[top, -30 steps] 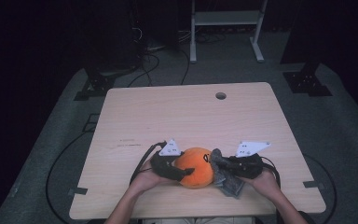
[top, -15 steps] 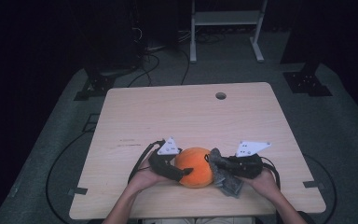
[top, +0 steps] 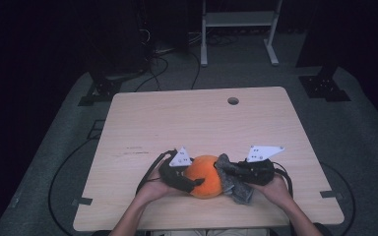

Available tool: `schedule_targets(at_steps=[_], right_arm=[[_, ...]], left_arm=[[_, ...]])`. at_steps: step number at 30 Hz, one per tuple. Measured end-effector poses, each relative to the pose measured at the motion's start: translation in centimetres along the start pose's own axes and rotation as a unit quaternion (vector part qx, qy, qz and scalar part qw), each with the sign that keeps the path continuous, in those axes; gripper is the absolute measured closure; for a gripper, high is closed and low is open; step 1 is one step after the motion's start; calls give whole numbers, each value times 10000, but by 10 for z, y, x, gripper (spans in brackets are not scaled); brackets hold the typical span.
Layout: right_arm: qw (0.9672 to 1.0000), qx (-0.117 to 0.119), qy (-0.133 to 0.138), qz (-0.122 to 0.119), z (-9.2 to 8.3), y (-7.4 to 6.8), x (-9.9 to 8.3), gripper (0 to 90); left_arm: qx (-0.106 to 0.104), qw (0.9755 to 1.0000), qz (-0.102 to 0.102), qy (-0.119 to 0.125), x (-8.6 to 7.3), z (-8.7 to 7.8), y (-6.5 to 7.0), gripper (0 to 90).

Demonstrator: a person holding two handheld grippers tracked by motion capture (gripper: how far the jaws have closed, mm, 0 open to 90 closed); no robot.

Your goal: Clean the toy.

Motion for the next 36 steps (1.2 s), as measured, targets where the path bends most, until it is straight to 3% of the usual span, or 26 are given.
schedule_targets(at_steps=[3, 5, 8, 9, 10, 11, 13, 15, 16, 17, 18, 19, 22, 24, 27, 29, 36], right_arm=[[9999, 0, -92, 41, -1, 0, -6, 780], [9999, -22, -99, 33, -4, -2, -10, 780], [9999, -47, -144, 25, -8, -4, -14, 780], [9999, -52, -155, 35, -9, -4, -16, 780], [9999, -50, -155, 30, -10, -5, -16, 780], [9999, -50, -155, 30, -10, -5, -16, 780], [9999, -33, -155, 4, -10, -5, -17, 780], [9998, -48, -180, -22, -11, -8, -16, 780], [9998, -64, -198, -38, -12, -8, -16, 780], [9998, -64, -198, -38, -12, -8, -16, 780], [9999, -52, -162, -24, -15, -9, -14, 780], [9999, -65, -138, -34, -17, -9, -14, 780], [9999, -110, 41, -85, -22, -11, -8, 782], [9994, -68, 337, -97, -24, -13, -1, 782], [9989, -170, 322, -301, -17, -17, 7, 782], [9990, -194, 220, -332, -11, -16, 5, 782], [9989, -382, -210, -188, -15, -3, -16, 782]], left_arm=[[-64, 9998, -195, 30, 5, -5, -3, 98], [-66, 9997, -241, 59, 6, -7, -4, 77], [-135, 9979, -601, 183, 4, -13, -12, 62], [-135, 9979, -601, 183, 4, -13, -12, 54], [-272, 9960, -847, 123, 0, -10, -15, 52], [-272, 9960, -847, 123, 0, -10, -15, 52], [-490, 9934, -1032, -107, -3, -1, -15, 43], [-759, 9912, -1083, -34, -5, 5, -13, 91], [-564, 9957, -734, 101, -4, 2, -8, 233], [-564, 9957, -734, 101, -4, 2, -8, 309], [-383, 9985, -263, 272, 2, -4, -3, 356], [-241, 9991, 41, 338, 5, -6, 0, 379], [106, 9970, 635, 422, 12, -6, 9, 397], [34, 9954, 852, 430, 12, -2, 13, 396], [-37, 9942, 990, 428, 11, -1, 17, 386], [-68, 9946, 938, 430, 8, -1, 15, 382], [-143, 9959, 753, 473, 3, -2, 11, 370]])
Point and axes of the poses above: each handheld gripper's, and its own axes: z roughly forward along the jaws, x roughly out of its top, y roughly to its right, the point moved 1 cm from there along z, roughly forward along the jaws, and after that the axes turned 7 degrees about y, right-handed, at the moved point
